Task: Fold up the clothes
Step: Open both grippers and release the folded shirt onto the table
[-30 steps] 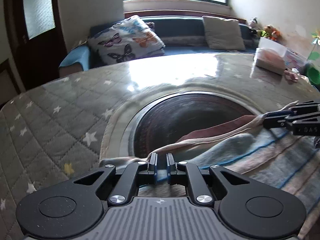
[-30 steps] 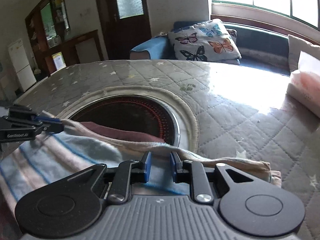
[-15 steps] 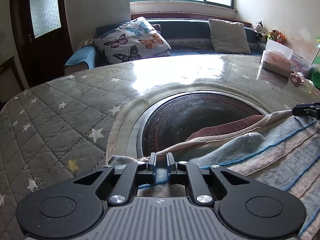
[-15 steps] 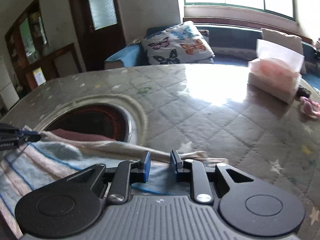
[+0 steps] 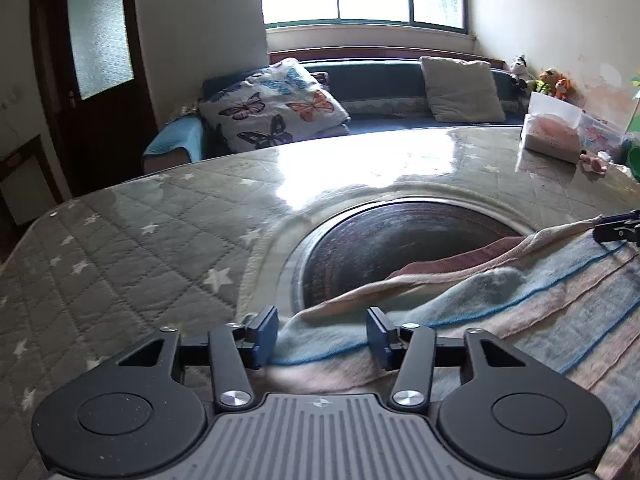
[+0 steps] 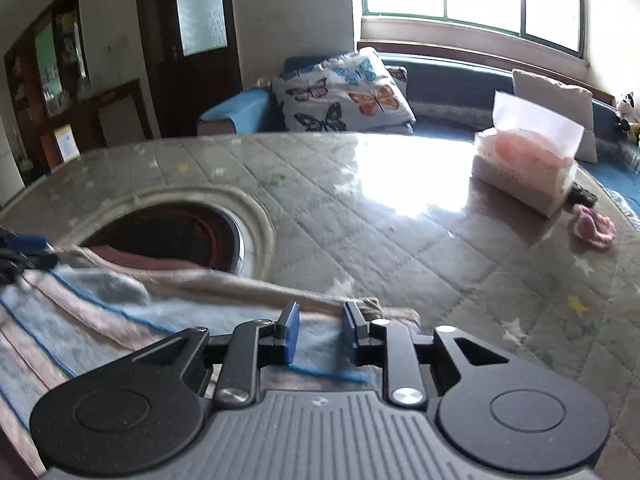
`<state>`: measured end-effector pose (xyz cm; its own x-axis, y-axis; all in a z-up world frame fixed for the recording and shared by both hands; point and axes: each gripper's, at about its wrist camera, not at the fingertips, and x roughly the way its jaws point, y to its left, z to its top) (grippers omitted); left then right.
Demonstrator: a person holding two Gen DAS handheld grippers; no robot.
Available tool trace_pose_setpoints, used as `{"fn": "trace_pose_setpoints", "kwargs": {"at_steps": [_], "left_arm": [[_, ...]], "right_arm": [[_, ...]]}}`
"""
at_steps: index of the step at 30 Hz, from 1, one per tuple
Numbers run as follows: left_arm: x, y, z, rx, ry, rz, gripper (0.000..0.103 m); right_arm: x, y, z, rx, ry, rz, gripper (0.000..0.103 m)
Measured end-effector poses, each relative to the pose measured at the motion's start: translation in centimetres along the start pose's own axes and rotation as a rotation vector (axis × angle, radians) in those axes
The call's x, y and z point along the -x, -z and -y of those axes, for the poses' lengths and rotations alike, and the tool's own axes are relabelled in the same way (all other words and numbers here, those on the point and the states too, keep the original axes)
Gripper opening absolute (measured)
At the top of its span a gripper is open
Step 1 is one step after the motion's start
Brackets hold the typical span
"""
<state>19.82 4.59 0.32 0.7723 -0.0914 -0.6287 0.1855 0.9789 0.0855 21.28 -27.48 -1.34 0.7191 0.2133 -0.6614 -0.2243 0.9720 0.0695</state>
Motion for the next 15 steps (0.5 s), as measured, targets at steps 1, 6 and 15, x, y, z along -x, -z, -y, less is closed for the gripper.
{"fn": "trace_pose_setpoints", "kwargs": {"at_steps": [1,6,15], "left_arm": [[0.2,0.2,-0.2,0.002,-0.013,-0.001,0.060],[2.0,1.5,-1.4,0.028,-0.076,-0.005,0.077],[6.0,4.8,0.2,0.000,-0.084,0.010,0.095]], "right_arm": [[0.1,0.0,0.1,-0.003,0.002,-0.002,0.024],[1.9,0.2,-1.3,0.045,-0.003,0.016,0.043],[5.1,2.8,-5.0,0.115,-0.086,-0.002,0.056]]}}
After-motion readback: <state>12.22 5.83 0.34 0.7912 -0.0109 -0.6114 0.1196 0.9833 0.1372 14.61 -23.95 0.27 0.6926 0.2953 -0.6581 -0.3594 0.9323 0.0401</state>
